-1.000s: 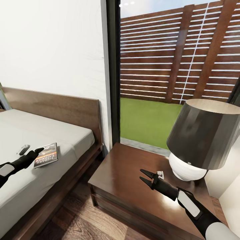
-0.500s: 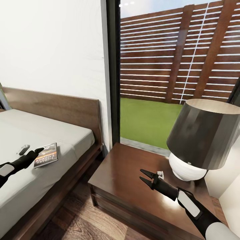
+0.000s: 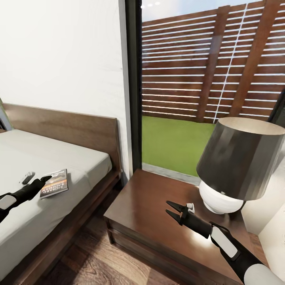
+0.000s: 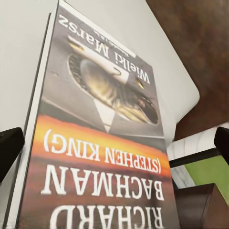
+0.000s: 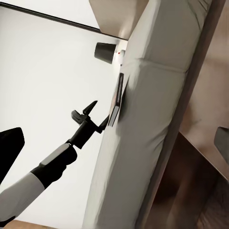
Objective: In the bedroom, move the book from the bed onto either nightstand, and place the two sandals side by side next to the bed.
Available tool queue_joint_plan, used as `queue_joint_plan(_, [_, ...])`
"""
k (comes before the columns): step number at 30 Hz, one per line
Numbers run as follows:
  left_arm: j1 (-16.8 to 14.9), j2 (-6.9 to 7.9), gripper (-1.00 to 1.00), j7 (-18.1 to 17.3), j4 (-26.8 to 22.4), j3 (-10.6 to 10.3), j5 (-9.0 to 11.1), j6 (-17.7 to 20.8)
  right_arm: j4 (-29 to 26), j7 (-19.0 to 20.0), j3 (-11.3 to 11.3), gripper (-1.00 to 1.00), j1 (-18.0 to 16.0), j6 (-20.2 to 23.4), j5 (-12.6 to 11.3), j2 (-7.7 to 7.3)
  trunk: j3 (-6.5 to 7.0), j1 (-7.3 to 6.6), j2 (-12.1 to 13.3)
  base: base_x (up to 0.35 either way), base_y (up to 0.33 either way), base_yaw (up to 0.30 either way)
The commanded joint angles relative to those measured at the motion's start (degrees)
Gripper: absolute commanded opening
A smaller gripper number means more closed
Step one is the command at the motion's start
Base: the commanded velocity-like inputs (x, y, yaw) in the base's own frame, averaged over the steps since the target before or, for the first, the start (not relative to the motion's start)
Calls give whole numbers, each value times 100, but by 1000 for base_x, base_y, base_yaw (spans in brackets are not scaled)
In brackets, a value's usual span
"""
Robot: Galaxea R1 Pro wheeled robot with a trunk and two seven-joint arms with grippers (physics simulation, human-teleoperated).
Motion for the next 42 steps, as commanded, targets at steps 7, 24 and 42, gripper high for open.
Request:
queue_joint_plan(7, [-2,28,100,-9,0,41,7,54,2,-3,23,100,-5,40,-60,-6,-5,-2,-2,-21,-26,0])
queue_joint_plan(24, [5,62,100,-8,0,39,7,54,2,-3,31,100,-5,40,-60,10,-5,-2,-2,-2,-5,0])
queue_joint_plan(42, [5,64,100,-5,0,38,7,54,2,-5,23,100,-5,40,-54,47,-5,-2,-2,0,-76,0])
